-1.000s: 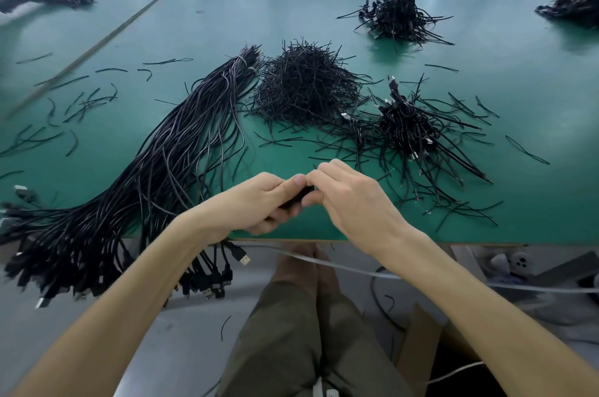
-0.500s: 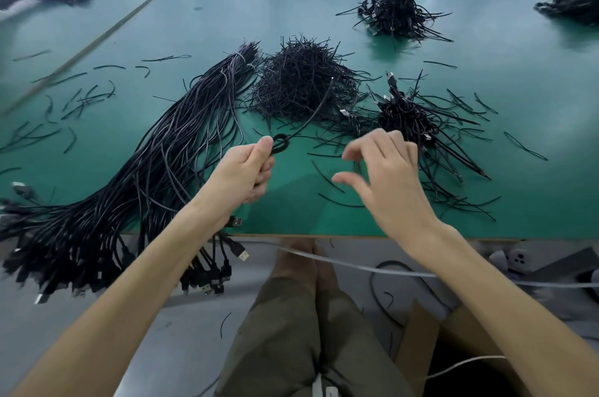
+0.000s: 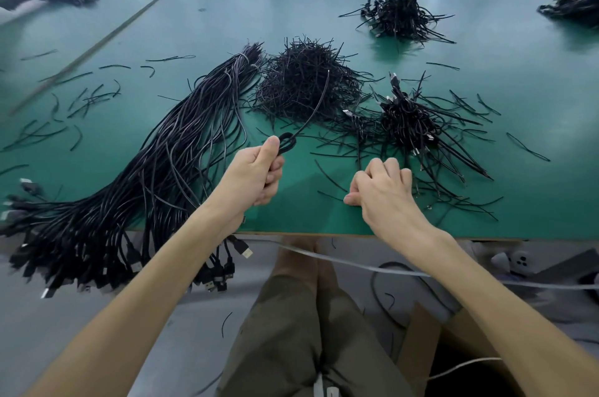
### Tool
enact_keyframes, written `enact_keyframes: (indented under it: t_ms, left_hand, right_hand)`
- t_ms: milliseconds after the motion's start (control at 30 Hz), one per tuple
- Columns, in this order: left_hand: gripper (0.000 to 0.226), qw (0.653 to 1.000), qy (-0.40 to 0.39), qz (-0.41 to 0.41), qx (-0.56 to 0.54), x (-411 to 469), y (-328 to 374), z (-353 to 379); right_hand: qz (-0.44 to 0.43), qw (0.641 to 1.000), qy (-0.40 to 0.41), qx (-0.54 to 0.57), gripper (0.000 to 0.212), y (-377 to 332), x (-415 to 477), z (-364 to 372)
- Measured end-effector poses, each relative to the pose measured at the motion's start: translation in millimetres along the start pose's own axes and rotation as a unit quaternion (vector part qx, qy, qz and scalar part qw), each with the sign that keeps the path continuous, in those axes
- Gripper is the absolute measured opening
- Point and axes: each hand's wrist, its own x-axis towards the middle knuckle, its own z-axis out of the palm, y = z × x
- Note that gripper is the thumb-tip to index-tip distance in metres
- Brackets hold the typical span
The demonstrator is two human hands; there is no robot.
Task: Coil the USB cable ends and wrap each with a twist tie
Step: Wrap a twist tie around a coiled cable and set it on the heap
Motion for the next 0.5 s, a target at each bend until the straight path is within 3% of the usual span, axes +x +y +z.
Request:
enact_keyframes:
  t_ms: [133,233,333,500]
  left_hand:
    - [0.047,1.000,0.022,-0.015,0.006,-1.8,-3.7,2.5]
    - [0.048,0.999,0.021,-0.031,0.013,-3.2,-4.5,8.8]
    - [0.048,0.999,0.003,-0.047,-0.007,-4.1,-4.4,16.4]
    - [0.052,0.997,-0.024,-0.037,-0.065,-5.4,-3.7,24.2]
  right_hand:
    - [0.029,0.989,0.102,0.102,0.014,-13.8,2.6,-8.5]
    - [0.048,0.954,0.137,0.261,0.017,-24.5,9.5,-19.1]
    - [0.086,0.874,0.065,0.473,0.020,-38.1,13.9,-27.3]
    - [0.120,0.846,-0.001,0.519,0.024,-56.9,13.1,-17.2]
